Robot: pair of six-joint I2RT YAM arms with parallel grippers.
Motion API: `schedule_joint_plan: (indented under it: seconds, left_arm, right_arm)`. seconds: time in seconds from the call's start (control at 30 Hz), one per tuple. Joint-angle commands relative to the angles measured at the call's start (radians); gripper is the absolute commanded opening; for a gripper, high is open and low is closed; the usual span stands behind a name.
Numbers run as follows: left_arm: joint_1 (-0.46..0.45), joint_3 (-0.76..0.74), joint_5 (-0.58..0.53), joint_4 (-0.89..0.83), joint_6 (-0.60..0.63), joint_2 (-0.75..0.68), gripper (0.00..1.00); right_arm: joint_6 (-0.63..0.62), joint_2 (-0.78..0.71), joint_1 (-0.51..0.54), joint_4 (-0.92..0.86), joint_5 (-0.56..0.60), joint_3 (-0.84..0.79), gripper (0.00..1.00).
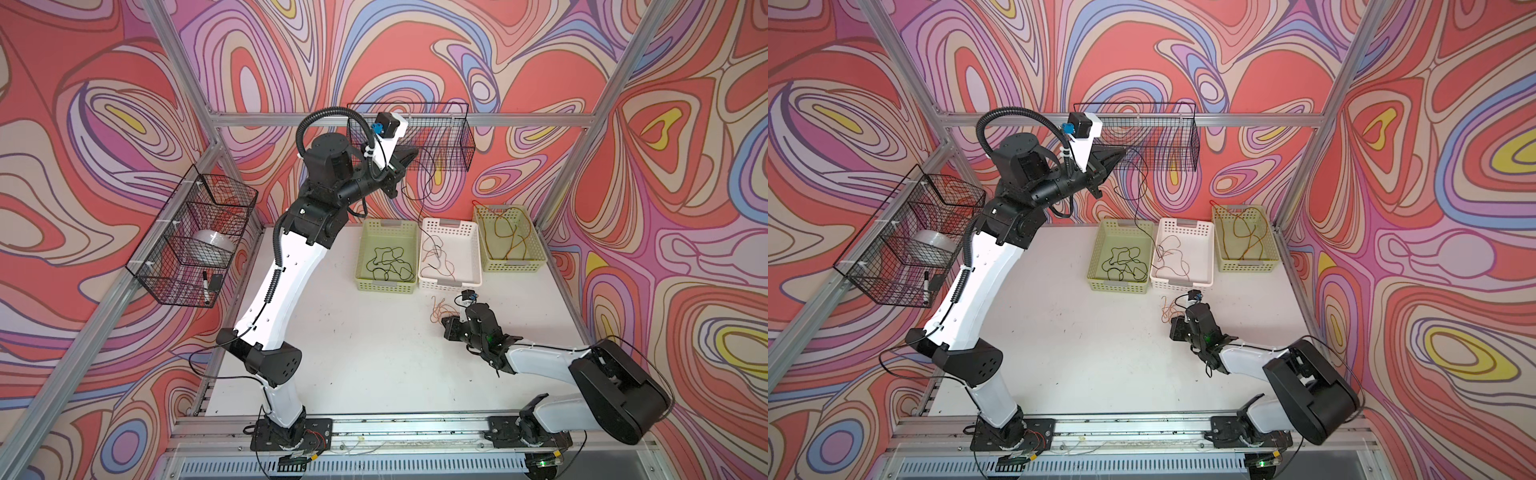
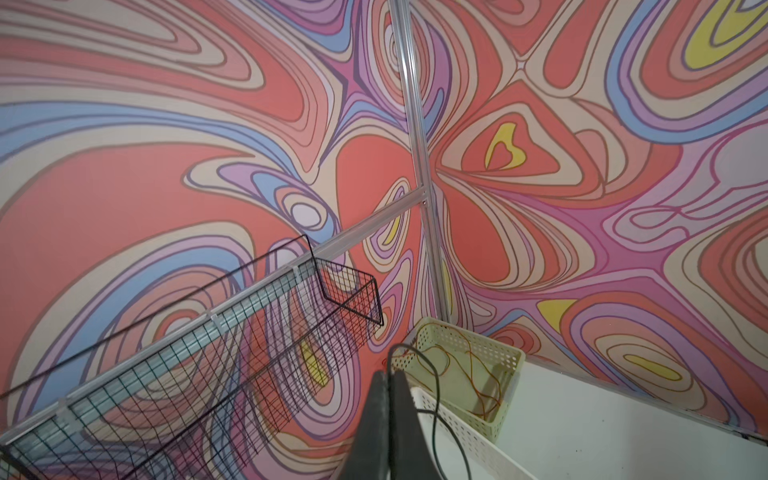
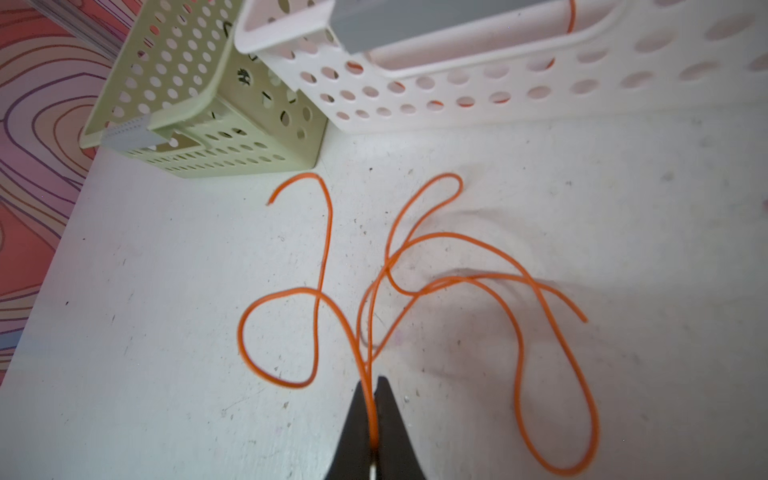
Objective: Untangle the cables
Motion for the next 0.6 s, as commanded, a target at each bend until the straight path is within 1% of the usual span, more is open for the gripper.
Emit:
schedule_joint_plan:
  seconds: [0.0,0.13,0.23,0.3,0.37,0.57]
  left_arm:
    - [0.019,-0.096,-0.027,0.016,0.019,0.041,0.00]
    - [0.030,-0.149,-0.067,0.013,0.067,0.099,0.00]
    - [0.038,-0.206,-0.080,0.025,0.071,0.130,0.00]
    - [0.051,-0.263,-0.076,0.050,0.048,0.144,0.00]
    - [0.061,-0.330,-0.087,0.097,0.036,0.156,0.00]
    - [0.073,-0.513,-0.186,0.144,0.035,0.170,0.00]
  right_arm:
    - [-0.040,-0.109,0.000,-0.103,0.050,0.022,0.00]
    - [-0.063,-0.213,0.000,-0.210,0.067,0.018,0.00]
    - [-0.066,-0.271,0.000,-0.261,0.080,0.013,0.00]
    - [-0.072,-0.303,-0.001,-0.282,0.087,0.021,0.00]
    - [-0.084,-0.329,0.000,-0.314,0.100,0.047,0.00]
    - [-0.149,-0.393,0.001,-0.401,0.109,0.164,0.00]
